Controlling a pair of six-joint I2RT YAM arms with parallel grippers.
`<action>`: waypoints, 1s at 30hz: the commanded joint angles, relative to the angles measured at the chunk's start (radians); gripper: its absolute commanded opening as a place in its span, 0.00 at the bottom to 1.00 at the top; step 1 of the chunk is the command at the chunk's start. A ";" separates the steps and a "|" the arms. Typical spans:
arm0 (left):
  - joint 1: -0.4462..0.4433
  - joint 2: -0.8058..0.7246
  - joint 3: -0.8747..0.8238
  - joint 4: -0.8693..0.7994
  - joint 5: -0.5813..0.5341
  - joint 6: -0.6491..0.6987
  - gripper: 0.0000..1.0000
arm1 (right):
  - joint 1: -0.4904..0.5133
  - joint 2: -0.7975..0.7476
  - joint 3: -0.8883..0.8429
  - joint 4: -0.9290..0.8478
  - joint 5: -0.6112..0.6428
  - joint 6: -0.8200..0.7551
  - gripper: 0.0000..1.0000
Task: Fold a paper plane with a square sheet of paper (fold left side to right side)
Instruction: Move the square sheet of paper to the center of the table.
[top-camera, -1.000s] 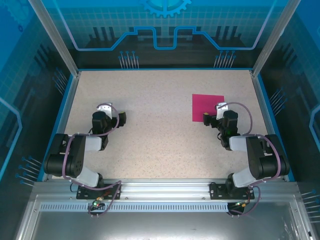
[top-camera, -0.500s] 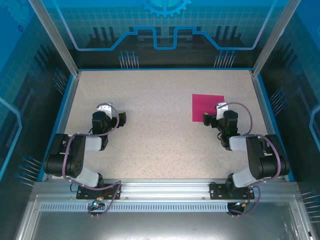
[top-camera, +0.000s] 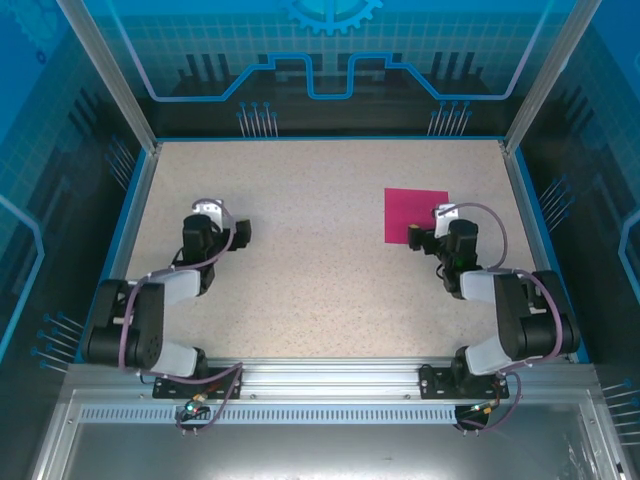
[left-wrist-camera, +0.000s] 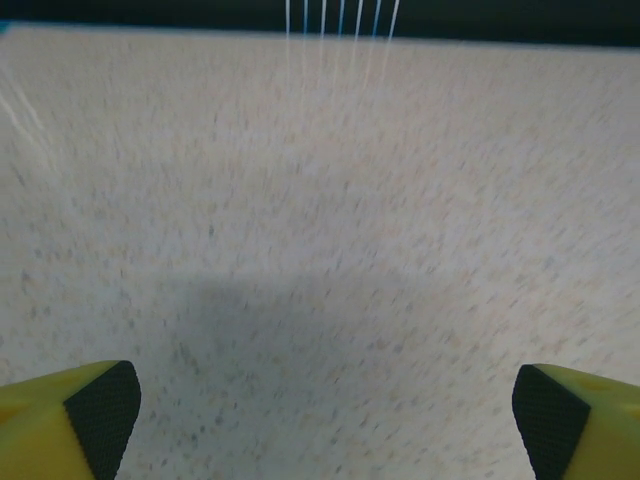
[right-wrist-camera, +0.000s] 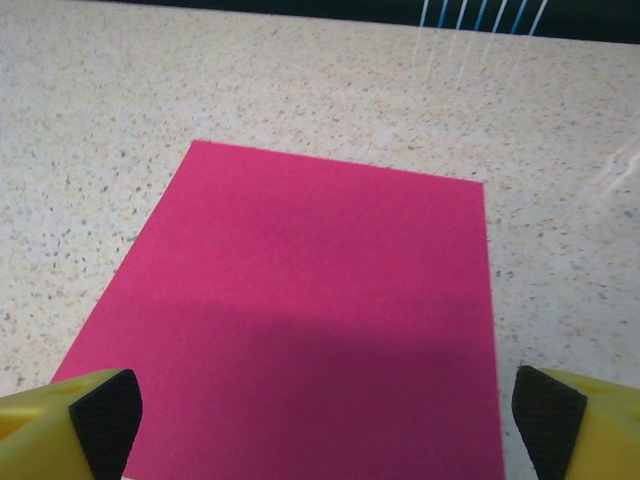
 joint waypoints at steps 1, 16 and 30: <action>-0.085 -0.109 0.100 -0.260 -0.057 -0.040 0.99 | -0.012 -0.147 0.051 -0.159 0.002 0.020 0.99; -0.660 0.558 0.959 -0.824 -0.009 -0.192 0.99 | 0.104 -0.578 0.217 -0.977 0.062 0.274 0.99; -0.744 1.244 1.868 -1.045 0.128 -0.196 0.99 | 0.109 -0.735 0.252 -1.156 0.093 0.266 0.99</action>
